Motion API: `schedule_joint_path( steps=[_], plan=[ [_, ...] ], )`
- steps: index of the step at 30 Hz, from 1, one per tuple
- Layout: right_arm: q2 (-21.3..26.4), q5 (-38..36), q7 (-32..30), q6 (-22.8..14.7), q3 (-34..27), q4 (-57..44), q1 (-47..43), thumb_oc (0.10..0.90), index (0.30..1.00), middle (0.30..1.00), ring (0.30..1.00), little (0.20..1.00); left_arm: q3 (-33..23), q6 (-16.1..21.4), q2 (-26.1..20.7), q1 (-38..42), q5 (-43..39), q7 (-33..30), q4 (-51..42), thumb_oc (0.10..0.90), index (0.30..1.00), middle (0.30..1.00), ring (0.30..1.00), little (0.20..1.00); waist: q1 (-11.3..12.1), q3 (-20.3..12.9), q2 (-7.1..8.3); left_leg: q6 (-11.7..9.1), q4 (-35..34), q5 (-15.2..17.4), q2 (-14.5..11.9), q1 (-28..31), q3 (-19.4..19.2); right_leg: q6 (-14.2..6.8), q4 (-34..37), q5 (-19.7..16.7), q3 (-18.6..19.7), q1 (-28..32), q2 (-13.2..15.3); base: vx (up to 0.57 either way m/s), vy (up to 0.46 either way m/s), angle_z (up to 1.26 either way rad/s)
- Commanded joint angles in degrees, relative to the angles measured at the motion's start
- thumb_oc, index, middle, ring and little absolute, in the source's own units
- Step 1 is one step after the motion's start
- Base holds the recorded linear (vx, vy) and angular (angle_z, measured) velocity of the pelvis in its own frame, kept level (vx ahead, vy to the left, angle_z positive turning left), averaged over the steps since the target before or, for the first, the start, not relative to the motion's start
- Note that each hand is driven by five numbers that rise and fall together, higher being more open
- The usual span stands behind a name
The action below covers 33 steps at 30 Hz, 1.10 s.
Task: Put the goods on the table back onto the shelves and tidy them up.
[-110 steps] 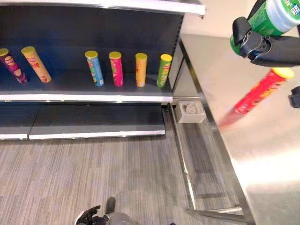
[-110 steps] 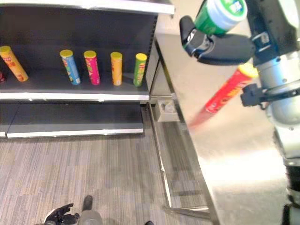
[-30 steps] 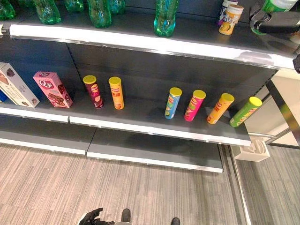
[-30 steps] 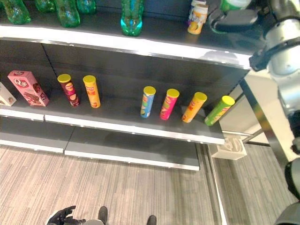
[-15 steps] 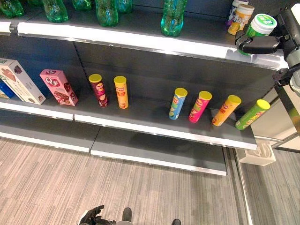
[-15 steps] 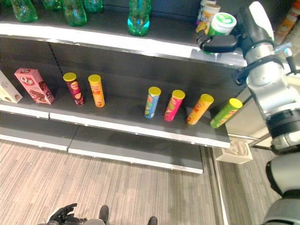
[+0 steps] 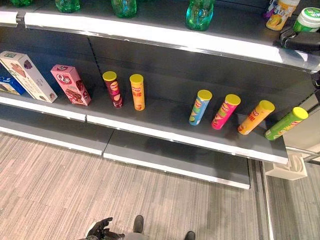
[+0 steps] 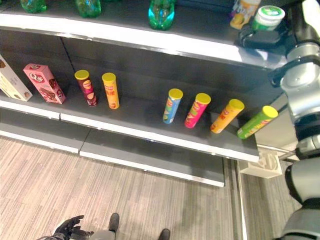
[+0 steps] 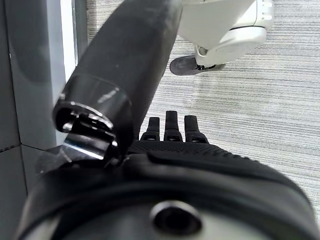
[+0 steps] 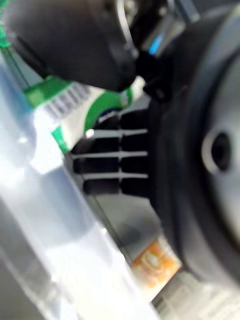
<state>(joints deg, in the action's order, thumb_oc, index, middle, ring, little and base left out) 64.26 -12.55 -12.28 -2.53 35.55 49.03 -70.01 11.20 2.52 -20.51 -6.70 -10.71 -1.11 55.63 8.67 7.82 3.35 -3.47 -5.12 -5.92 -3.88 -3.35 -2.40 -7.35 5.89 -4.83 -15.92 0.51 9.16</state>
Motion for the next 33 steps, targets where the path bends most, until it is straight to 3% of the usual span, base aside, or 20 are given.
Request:
schedule_joint_path(
  steps=[1,23,24,25,26,33],
  plan=[
    [2.3,-0.4,-3.1,-2.1,1.6,0.2,-12.1,0.400,0.300,0.300,0.300,0.300,2.1,2.2,-3.1,2.2,0.5,-1.9,-0.4,0.800,0.900,0.900,0.900,0.900,1.3,-0.1,2.69,-1.7,0.1,3.4,0.7,-0.5,1.9,-4.2,-0.9,4.9,-0.7,7.3,0.9,0.00,0.000,0.00],
    [-1.9,-1.9,-2.7,-1.7,1.9,2.2,-12.7,0.400,0.300,0.300,0.300,0.300,2.7,2.2,-2.9,2.4,0.2,-2.3,-0.3,0.800,0.900,0.900,0.900,0.900,1.3,0.3,3.03,-1.5,0.1,4.0,0.7,0.5,2.0,-4.2,-0.9,5.1,-1.0,7.9,1.0,0.00,0.000,0.00],
    [-2.0,-1.5,-3.0,-1.5,1.8,2.6,-12.7,0.494,0.441,0.441,0.441,0.441,2.7,2.2,-2.8,2.5,0.2,-2.3,-0.2,0.800,0.900,0.900,0.900,0.900,1.3,0.3,3.03,-1.5,0.1,4.1,0.8,0.5,2.0,-4.2,-0.9,5.1,-1.0,7.9,1.0,0.00,0.000,0.00],
    [-2.3,-1.6,-3.3,-1.6,1.5,2.6,-12.8,0.554,0.531,0.531,0.531,0.531,2.8,2.2,-2.7,2.5,0.2,-2.4,-0.2,0.800,0.900,0.900,0.900,0.900,1.4,0.3,3.01,-1.5,0.1,4.1,0.8,0.5,2.1,-4.2,-0.9,5.1,-1.0,7.9,1.0,0.00,0.000,0.00],
    [-2.2,-1.3,-3.6,-1.4,1.3,2.6,-12.8,0.800,0.900,0.900,0.900,0.900,2.7,2.2,-2.6,2.6,0.4,-2.5,0.1,0.800,0.900,0.900,0.900,0.900,1.3,0.4,3.02,-1.5,0.1,4.1,0.8,0.5,2.0,-4.2,-0.9,5.0,-0.9,7.9,1.0,0.00,0.000,0.00],
    [-1.2,-0.6,-3.8,-1.1,1.9,2.7,-13.6,0.800,0.900,0.900,0.900,0.900,2.7,2.1,-2.3,2.5,0.5,-2.5,0.4,0.800,0.900,0.900,0.900,0.900,1.0,0.3,3.02,-1.5,0.1,4.1,0.8,0.5,1.9,-4.2,-0.9,4.9,-1.0,7.9,1.0,0.00,0.000,0.00]
  ],
)
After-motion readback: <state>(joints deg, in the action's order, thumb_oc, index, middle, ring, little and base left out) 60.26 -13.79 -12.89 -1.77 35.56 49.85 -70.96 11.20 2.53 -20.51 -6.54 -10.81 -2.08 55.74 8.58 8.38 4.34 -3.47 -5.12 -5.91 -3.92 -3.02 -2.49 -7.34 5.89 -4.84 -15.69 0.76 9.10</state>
